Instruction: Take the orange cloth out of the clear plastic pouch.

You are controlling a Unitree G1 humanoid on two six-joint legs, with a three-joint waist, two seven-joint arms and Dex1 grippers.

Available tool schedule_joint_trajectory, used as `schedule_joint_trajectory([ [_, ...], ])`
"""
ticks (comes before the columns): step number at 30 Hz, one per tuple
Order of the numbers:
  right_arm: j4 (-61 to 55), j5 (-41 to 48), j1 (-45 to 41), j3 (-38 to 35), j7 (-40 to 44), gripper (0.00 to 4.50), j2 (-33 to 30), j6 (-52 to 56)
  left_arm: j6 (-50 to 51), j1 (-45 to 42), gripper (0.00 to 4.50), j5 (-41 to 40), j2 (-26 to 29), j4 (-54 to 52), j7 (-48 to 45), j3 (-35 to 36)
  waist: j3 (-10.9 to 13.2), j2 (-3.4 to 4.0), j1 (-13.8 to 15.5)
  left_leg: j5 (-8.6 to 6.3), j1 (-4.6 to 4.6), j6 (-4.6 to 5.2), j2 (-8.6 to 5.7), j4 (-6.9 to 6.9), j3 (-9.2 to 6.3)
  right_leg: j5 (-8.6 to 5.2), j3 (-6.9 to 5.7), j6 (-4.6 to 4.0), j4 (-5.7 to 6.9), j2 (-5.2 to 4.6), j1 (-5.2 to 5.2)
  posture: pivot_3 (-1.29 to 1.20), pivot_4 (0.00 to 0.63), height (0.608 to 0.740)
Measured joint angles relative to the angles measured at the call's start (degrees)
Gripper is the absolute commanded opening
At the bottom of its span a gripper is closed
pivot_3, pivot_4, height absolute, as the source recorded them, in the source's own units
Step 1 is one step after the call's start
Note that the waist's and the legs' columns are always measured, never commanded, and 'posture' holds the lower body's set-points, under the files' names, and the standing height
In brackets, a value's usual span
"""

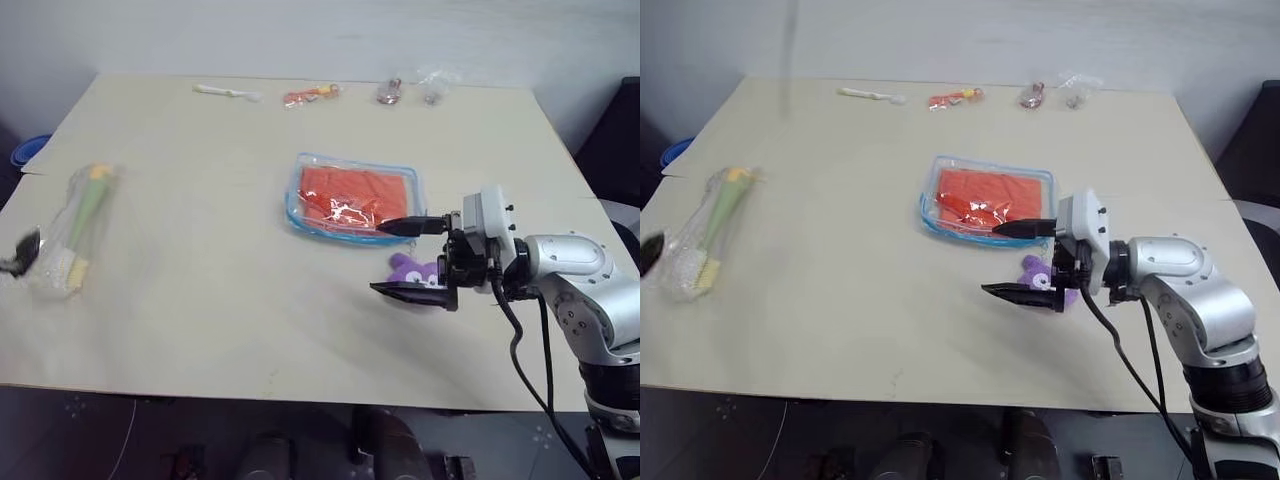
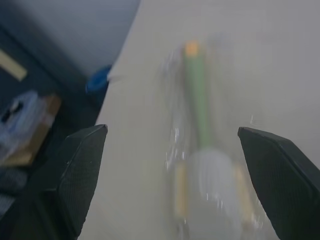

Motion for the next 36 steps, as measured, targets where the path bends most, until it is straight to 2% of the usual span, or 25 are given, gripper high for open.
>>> schedule_joint_trajectory([
  [2, -0.3, 0.0, 0.97, -0.44, -0.8, 4.5, -0.02, 0.05, 0.41, -3.8, 4.46, -4.62, 2.03, -2.17, -3.58, -1.0, 0.0, 0.01, -0.15, 0.0, 0.02, 0.0, -0.02, -0.01, 0.06, 0.0, 0.02, 0.0, 0.01, 0.02, 0.0, 0.0, 0.15, 0.74],
  [5, -1.73, -0.01, 2.78, -1.44, -1.91, 4.5, -0.22, 0.08, -2.02, -10.43, 4.46, -6.63, 6.68, -1.36, -10.36, -11.44, 0.01, 0.06, -0.2, 0.0, 0.08, -0.01, 0.0, -0.03, 0.17, 0.0, 0.03, -0.01, 0.03, 0.08, 0.02, 0.0, 0.15, 0.74],
  [8, -3.21, 0.02, 3.51, -1.68, -3.28, 4.5, -0.3, 0.31, -11.65, -20.88, 4.46, -2.06, 7.57, 6.12, -17.77, -28.64, 0.02, 0.14, -0.34, 0.0, 0.04, -0.01, -0.01, -0.08, 0.38, 0.0, 0.1, 0.0, 0.05, 0.14, 0.09, 0.0, 0.15, 0.74],
  [9, -3.72, 0.03, 3.62, -1.92, -3.69, 4.5, -0.38, 0.41, -14.55, -23.36, 4.46, -0.31, 7.23, 9.26, -19.35, -32.4, 0.02, 0.14, -0.38, 0.0, 0.02, -0.01, 0.01, -0.11, 0.41, 0.0, 0.1, -0.01, 0.03, 0.17, 0.09, 0.0, 0.15, 0.74],
  [12, -4.87, 0.0, 5.06, -3.6, -5.13, 4.5, -1.03, 0.59, -30.26, -34.32, 4.46, 8.93, 4.2, 24.48, -26.3, -46.07, 0.02, 0.13, -0.57, 0.01, 0.02, -0.01, 0.02, -0.15, 0.54, -0.02, 0.08, -0.03, 0.02, 0.23, 0.07, 0.0, 0.15, 0.74],
  [14, -5.61, 0.0, 5.72, -4.22, -5.97, 4.5, -1.35, 0.78, -39.13, -39.52, 4.46, 13.4, 1.37, 32.96, -29.45, -52.2, 0.03, 0.12, -0.74, 0.01, 0.01, 0.0, 0.01, -0.15, 0.6, -0.01, 0.08, -0.02, 0.0, 0.23, 0.06, 0.0, 0.15, 0.74],
  [16, -6.74, -0.03, 7.51, -5.73, -7.06, 4.5, -2.01, 1.31, -46.42, -46.55, 4.46, 17.01, -3.91, 43.89, -31.22, -56.68, 0.04, 0.08, -0.56, 0.01, -0.03, 0.05, 0.0, -0.11, 0.59, 0.01, 0.03, 0.02, -0.05, 0.22, 0.05, 0.0, 0.15, 0.74],
  [20, -8.56, -0.41, 11.5, -8.17, -9.35, 4.5, -2.9, 1.7, -57.22, -55.73, 4.46, 21.58, -10.97, 58.56, -32.37, -61.12, 0.04, 0.03, -0.27, -0.03, -0.04, 0.18, -0.05, -0.1, 0.6, 0.04, 0.04, 0.07, -0.06, 0.17, 0.07, 0.0, 0.15, 0.74],
  [27, -13.5, -0.46, 17.89, -12.84, -13.04, 4.5, -3.53, 2.77, -66.77, -61.87, 4.46, 28.8, -18.51, 75.52, -27.3, -65.23, 0.04, -0.01, -0.45, -0.02, -0.01, 0.25, -0.05, -0.09, 0.67, 0.08, 0.11, 0.15, -0.06, 0.15, 0.1, 0.0, 0.15, 0.74],
  [30, -14.19, -0.36, 18.61, -13.21, -14.14, 4.5, -3.53, 2.86, -67.51, -63.0, 3.82, 32.39, -20.22, 79.93, -22.78, -66.76, 0.04, -0.01, -0.35, -0.01, -0.01, 0.26, -0.05, -0.08, 0.67, 0.09, 0.11, 0.16, -0.06, 0.14, 0.12, 0.0, 0.15, 0.74],
  [36, -15.17, 0.15, 18.76, -13.98, -15.55, 4.5, -3.53, 2.91, -67.39, -64.57, 1.9, 36.6, -22.85, 83.87, -14.06, -67.75, 0.04, -0.03, -0.04, -0.01, -0.03, 0.3, -0.08, -0.06, 0.62, 0.1, 0.11, 0.17, -0.07, 0.12, 0.12, 0.0, 0.15, 0.74],
])
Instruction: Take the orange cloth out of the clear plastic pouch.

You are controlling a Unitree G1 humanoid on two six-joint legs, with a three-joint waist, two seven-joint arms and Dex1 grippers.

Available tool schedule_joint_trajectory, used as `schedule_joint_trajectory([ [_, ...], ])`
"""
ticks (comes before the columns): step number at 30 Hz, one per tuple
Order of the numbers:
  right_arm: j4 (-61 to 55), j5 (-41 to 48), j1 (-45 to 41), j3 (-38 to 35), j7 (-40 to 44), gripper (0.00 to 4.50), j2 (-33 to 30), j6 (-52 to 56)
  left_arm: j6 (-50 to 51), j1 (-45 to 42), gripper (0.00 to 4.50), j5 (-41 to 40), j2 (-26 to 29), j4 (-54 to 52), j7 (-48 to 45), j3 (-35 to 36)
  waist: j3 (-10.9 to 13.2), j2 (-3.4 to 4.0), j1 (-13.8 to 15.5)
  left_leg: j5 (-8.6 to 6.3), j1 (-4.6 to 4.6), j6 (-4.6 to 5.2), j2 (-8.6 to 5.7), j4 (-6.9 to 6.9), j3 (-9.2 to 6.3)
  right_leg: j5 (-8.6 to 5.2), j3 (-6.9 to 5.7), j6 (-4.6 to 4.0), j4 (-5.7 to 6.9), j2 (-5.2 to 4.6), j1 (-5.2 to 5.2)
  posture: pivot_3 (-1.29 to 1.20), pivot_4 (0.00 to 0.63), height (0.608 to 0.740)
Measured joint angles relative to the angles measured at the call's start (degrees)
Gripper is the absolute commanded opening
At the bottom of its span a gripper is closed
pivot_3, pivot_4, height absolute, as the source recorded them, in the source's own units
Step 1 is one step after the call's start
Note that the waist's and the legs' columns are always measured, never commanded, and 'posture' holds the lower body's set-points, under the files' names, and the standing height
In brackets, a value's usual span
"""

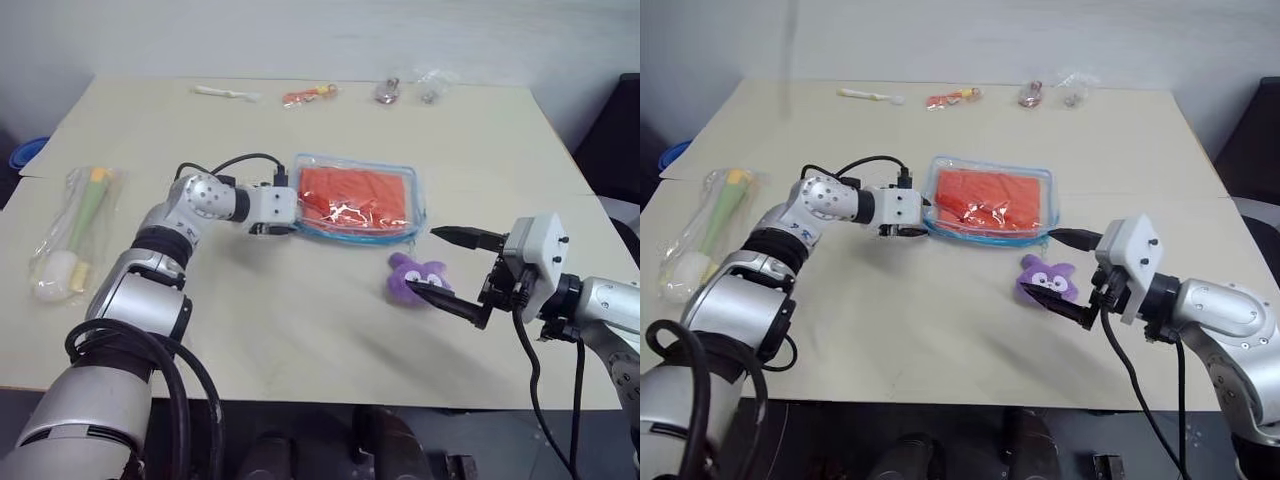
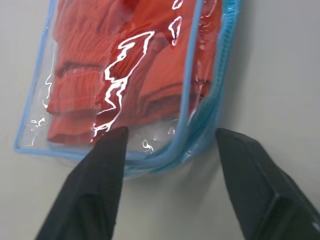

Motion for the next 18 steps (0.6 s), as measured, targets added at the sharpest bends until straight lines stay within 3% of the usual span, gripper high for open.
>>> schedule_joint_trajectory([
  [6, -0.19, 0.02, 0.23, -0.16, -0.22, 4.5, 0.0, 0.0, 0.05, 0.0, 1.9, 1.01, -0.62, 0.58, 1.21, 0.01, 0.0, 0.0, -0.11, 0.0, 0.0, 0.01, 0.01, 0.0, 0.01, 0.0, 0.0, 0.0, 0.0, 0.0, 0.01, 0.0, 0.15, 0.74],
  [9, -0.16, -0.09, 0.23, -0.16, 0.0, 4.5, -0.09, -0.08, -0.2, 0.01, 1.38, 0.98, -0.63, 0.57, 0.91, 0.16, 0.0, 0.0, -0.09, 0.0, 0.0, 0.01, 0.01, 0.0, 0.0, 0.0, 0.0, 0.0, 0.0, 0.0, 0.01, 0.0, 0.15, 0.74],
  [13, 0.12, -0.75, 0.27, -0.09, 1.62, 4.5, -1.37, -0.32, -2.15, 0.31, 0.2, 0.26, 0.15, 0.27, -1.77, 1.24, 0.0, -0.01, -0.14, 0.0, 0.01, 0.01, 0.02, 0.0, 0.0, 0.0, 0.0, 0.0, -0.01, 0.0, 0.01, 0.0, 0.15, 0.74],
  [18, 2.75, -0.74, 0.0, 0.07, 4.53, 4.5, -2.63, -0.35, -5.95, 4.09, 0.05, -1.4, 5.62, -4.5, -5.94, 3.06, 0.0, 0.0, -0.7, 0.0, 0.04, 0.0, 0.06, -0.02, 0.03, 0.0, 0.0, 0.0, 0.0, 0.02, 0.0, 0.0, 0.15, 0.74],
])
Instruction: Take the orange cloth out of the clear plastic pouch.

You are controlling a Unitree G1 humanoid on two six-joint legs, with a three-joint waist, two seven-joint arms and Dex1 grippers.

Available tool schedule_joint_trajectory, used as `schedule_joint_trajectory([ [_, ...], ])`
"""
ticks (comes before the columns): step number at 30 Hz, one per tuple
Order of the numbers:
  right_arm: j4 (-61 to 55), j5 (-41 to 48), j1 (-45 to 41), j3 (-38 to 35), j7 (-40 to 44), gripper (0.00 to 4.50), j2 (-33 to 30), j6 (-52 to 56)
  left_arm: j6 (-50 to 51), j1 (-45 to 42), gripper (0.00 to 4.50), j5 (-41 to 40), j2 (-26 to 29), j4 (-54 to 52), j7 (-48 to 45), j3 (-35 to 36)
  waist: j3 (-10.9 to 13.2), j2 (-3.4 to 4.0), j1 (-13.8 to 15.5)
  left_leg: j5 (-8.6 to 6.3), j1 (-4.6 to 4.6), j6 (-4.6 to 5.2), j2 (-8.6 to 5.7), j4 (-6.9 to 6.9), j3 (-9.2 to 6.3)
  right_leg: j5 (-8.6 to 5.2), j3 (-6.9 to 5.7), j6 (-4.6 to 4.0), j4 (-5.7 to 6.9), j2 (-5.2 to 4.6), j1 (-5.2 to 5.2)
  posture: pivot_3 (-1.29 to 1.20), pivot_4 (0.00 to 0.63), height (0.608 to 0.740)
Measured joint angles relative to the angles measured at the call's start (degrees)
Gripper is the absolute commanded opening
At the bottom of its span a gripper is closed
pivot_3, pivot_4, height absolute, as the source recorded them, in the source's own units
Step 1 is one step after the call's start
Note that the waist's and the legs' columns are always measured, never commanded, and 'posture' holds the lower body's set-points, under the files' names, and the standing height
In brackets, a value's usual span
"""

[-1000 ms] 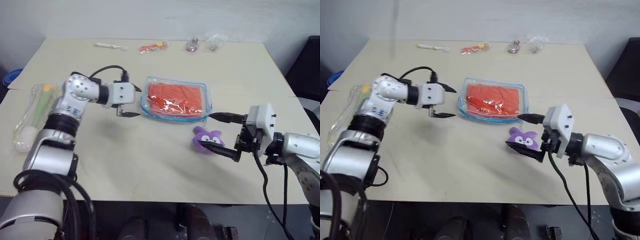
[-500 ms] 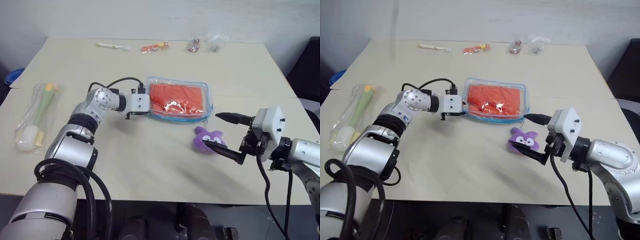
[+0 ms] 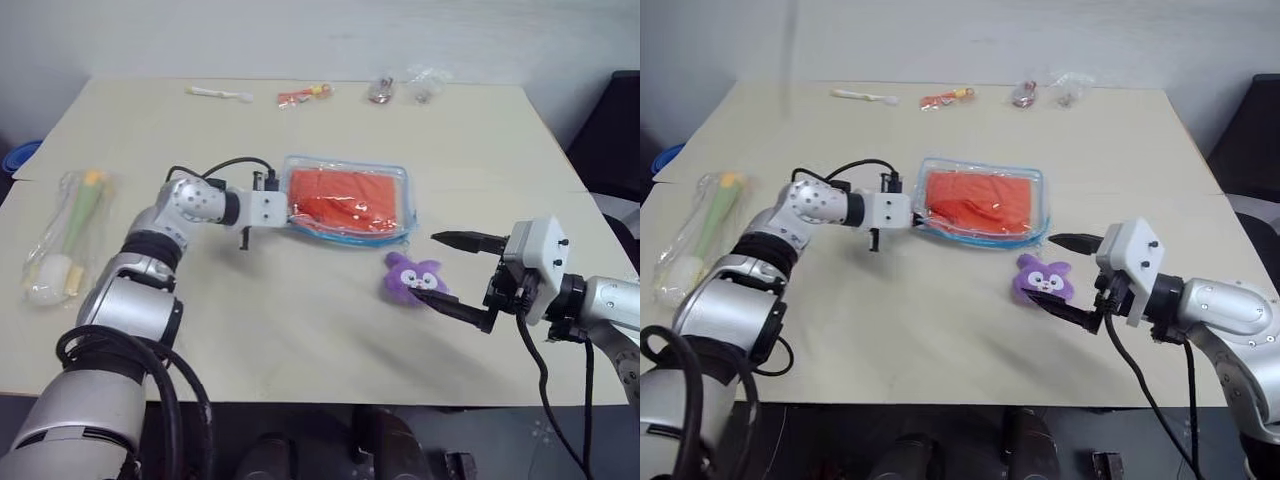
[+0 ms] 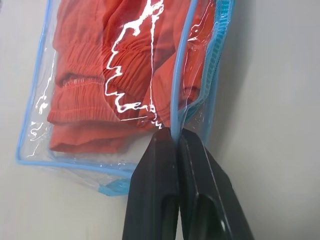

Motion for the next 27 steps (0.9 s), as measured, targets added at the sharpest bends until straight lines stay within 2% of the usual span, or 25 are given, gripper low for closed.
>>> schedule_joint_trajectory([
  [6, 2.38, 1.35, -0.79, 0.56, 5.81, 4.5, -2.82, 0.29, 2.32, 11.19, 0.05, -7.63, 8.16, -17.75, -7.48, 5.06, 0.0, 0.01, -0.21, 0.0, 0.08, 0.0, 0.03, 0.13, -0.14, 0.0, -0.05, 0.0, 0.0, -0.01, -0.03, 0.0, 0.15, 0.74],
  [10, 4.42, 1.86, -1.91, 1.79, 8.99, 4.5, -4.22, 0.37, 7.82, 22.95, 0.05, -11.51, 14.8, -35.44, -8.92, 8.96, 0.01, 0.02, -0.3, 0.0, 0.08, 0.0, 0.03, 0.17, -0.21, 0.0, -0.05, 0.0, 0.0, -0.05, -0.05, 0.0, 0.15, 0.74],
  [14, 6.64, 2.38, -4.41, 2.68, 11.51, 4.5, -4.78, 0.36, 16.46, 41.51, 0.05, -14.82, 21.35, -57.46, -8.1, 17.0, 0.03, 0.06, -0.62, -0.01, 0.07, -0.03, 0.07, 0.15, -0.28, 0.0, -0.03, 0.0, -0.03, -0.06, -0.05, 0.0, 0.15, 0.74],
  [17, 8.16, 2.81, -4.82, 2.9, 13.62, 4.5, -5.26, 0.43, 18.4, 52.23, 0.05, -15.2, 23.36, -67.17, -6.53, 22.39, 0.04, 0.07, -0.44, -0.02, 0.04, -0.05, 0.07, 0.16, -0.38, -0.01, -0.04, -0.01, -0.06, -0.06, -0.04, 0.0, 0.15, 0.74],
  [22, 8.3, 3.72, -5.45, 3.28, 16.92, 4.5, -6.06, 0.5, 16.44, 57.54, 0.05, -15.72, 24.3, -69.72, -3.17, 28.04, 0.04, 0.08, 0.66, -0.04, 0.07, -0.07, 0.06, 0.16, -0.39, 0.0, -0.03, -0.02, -0.05, -0.06, 0.0, 0.0, 0.15, 0.74],
  [27, 8.79, 3.79, -6.5, 3.78, 18.67, 4.5, -6.27, 0.4, 11.72, 57.66, 0.05, -15.34, 24.3, -67.39, -1.69, 28.36, 0.05, 0.09, 0.5, -0.05, 0.06, -0.08, 0.05, 0.09, -0.3, 0.0, -0.05, -0.02, -0.07, -0.05, -0.03, 0.0, 0.15, 0.74],
])
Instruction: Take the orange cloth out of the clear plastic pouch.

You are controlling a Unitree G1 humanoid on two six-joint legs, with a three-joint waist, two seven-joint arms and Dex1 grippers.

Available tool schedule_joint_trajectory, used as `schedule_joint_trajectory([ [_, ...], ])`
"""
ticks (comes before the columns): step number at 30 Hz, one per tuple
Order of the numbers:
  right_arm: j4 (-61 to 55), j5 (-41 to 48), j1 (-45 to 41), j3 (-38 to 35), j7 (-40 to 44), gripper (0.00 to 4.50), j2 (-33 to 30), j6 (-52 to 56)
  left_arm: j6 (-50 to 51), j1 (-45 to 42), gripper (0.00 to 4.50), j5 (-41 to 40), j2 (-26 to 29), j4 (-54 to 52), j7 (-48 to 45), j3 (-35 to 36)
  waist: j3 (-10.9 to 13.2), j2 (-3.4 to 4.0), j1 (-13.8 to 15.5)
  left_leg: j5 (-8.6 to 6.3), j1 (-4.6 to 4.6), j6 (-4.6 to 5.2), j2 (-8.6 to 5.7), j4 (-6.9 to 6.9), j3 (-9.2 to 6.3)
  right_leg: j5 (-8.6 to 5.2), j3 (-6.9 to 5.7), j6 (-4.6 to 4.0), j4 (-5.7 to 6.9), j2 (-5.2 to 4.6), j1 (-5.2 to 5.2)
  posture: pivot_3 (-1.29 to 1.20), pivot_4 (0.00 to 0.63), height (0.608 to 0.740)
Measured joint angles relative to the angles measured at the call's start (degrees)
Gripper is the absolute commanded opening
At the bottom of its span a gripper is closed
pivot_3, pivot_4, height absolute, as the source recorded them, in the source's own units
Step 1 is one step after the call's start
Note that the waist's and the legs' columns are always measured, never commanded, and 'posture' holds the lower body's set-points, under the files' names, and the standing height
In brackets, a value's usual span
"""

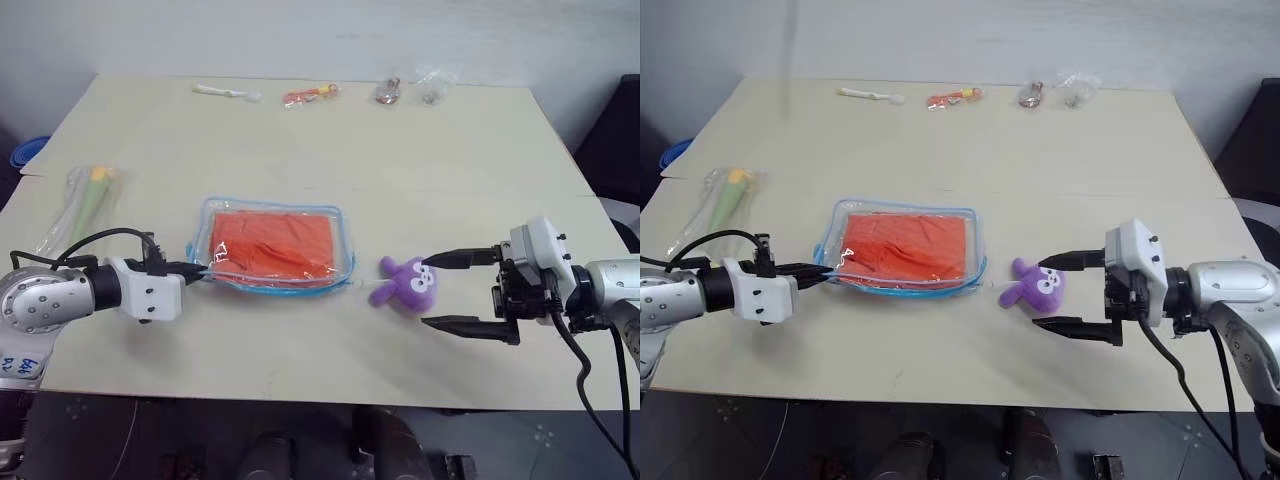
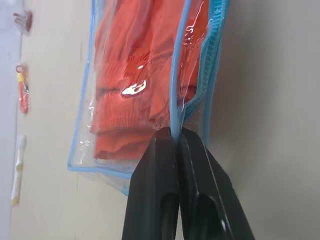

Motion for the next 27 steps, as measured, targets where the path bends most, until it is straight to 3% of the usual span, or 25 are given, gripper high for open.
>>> schedule_joint_trajectory([
  [5, 0.06, -0.13, -0.07, 0.06, 0.82, 4.5, -0.14, -0.27, -3.48, 0.28, 0.05, 0.25, 0.06, 2.78, 0.89, -0.01, 0.0, 0.0, -0.03, 0.0, 0.0, 0.0, 0.01, -0.01, 0.08, 0.0, 0.01, -0.01, 0.0, 0.01, 0.0, 0.0, 0.15, 0.74],
  [13, 1.65, -1.13, -1.1, 1.75, 1.04, 4.5, -0.13, -0.57, -21.15, -1.02, 0.05, 5.2, 0.86, 15.89, 5.56, -3.11, 0.0, 0.01, -0.06, 0.0, 0.01, 0.0, 0.02, -0.03, 0.11, 0.0, -0.01, -0.01, 0.0, 0.01, 0.0, 0.0, 0.15, 0.74],
  [20, 1.84, -1.4, -1.39, 2.27, 1.27, 4.5, -0.13, -1.47, -23.46, -2.97, 0.05, 5.92, 1.03, 18.82, 7.72, -4.73, 0.0, 0.01, -0.06, 0.0, 0.01, 0.0, 0.01, -0.03, 0.12, 0.0, -0.02, -0.01, 0.01, 0.0, -0.01, 0.0, 0.15, 0.74],
  [23, 1.84, -1.39, -1.39, 2.27, 1.33, 4.5, -0.13, -1.51, -23.01, -2.77, 0.64, 5.11, 1.31, 18.81, 7.49, -5.0, 0.0, 0.01, -0.08, 0.0, 0.01, 0.0, 0.01, -0.03, 0.14, 0.0, -0.01, -0.01, 0.02, 0.0, -0.01, 0.0, 0.15, 0.74],
  [27, 1.87, -1.41, -1.4, 2.27, 1.49, 4.5, -0.13, -1.58, -21.49, -1.76, 1.91, 2.05, 3.31, 18.25, 6.27, -5.02, 0.0, 0.01, -0.13, 0.0, 0.02, 0.0, 0.02, -0.03, 0.14, 0.0, -0.01, -0.01, 0.01, 0.0, -0.02, 0.0, 0.15, 0.74],
])
